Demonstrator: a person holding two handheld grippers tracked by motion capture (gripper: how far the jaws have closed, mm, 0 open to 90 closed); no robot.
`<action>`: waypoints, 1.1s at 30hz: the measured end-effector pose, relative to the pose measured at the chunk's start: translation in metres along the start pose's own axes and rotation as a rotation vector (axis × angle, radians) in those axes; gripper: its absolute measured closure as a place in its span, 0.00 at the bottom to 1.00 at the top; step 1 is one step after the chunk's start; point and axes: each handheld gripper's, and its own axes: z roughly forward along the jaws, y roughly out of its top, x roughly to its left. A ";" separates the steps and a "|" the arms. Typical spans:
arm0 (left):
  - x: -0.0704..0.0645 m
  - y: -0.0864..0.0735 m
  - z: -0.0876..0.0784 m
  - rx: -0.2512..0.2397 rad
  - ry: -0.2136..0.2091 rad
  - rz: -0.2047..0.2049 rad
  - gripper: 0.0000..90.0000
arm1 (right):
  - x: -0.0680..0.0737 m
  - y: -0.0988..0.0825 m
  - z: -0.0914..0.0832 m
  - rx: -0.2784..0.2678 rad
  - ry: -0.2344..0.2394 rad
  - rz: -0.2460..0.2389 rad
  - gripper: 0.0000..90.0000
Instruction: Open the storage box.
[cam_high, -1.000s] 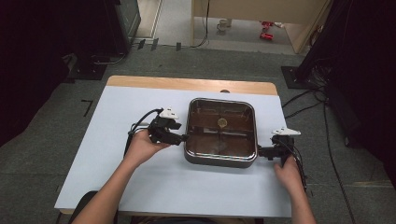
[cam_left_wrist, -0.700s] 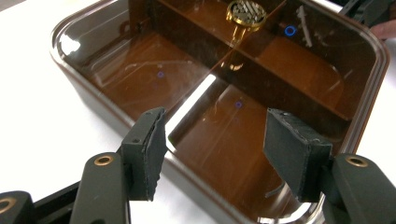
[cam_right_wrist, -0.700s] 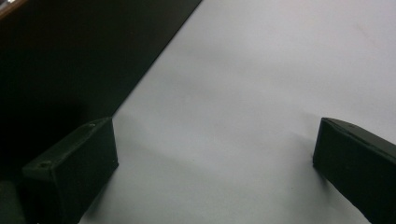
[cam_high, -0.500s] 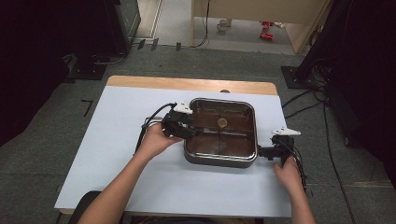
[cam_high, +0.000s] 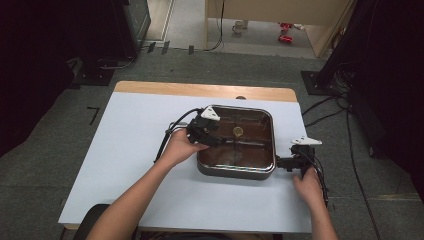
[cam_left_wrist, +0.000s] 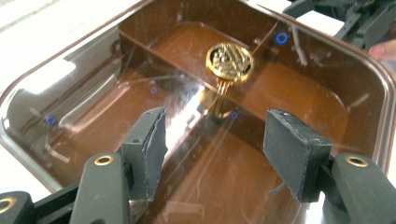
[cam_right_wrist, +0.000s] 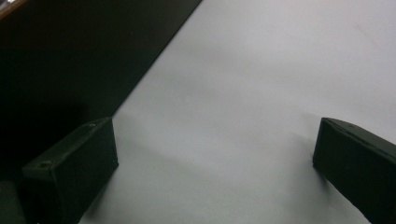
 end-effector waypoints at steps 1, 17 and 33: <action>0.000 0.001 0.002 -0.009 -0.003 0.000 0.44 | 0.000 0.000 0.000 0.001 0.001 0.003 0.00; -0.011 0.016 0.044 0.000 -0.043 0.020 0.45 | 0.000 0.000 0.000 0.001 0.000 0.003 0.00; -0.012 0.015 0.054 -0.028 0.004 0.043 0.61 | 0.000 0.000 0.000 0.000 0.000 0.001 0.00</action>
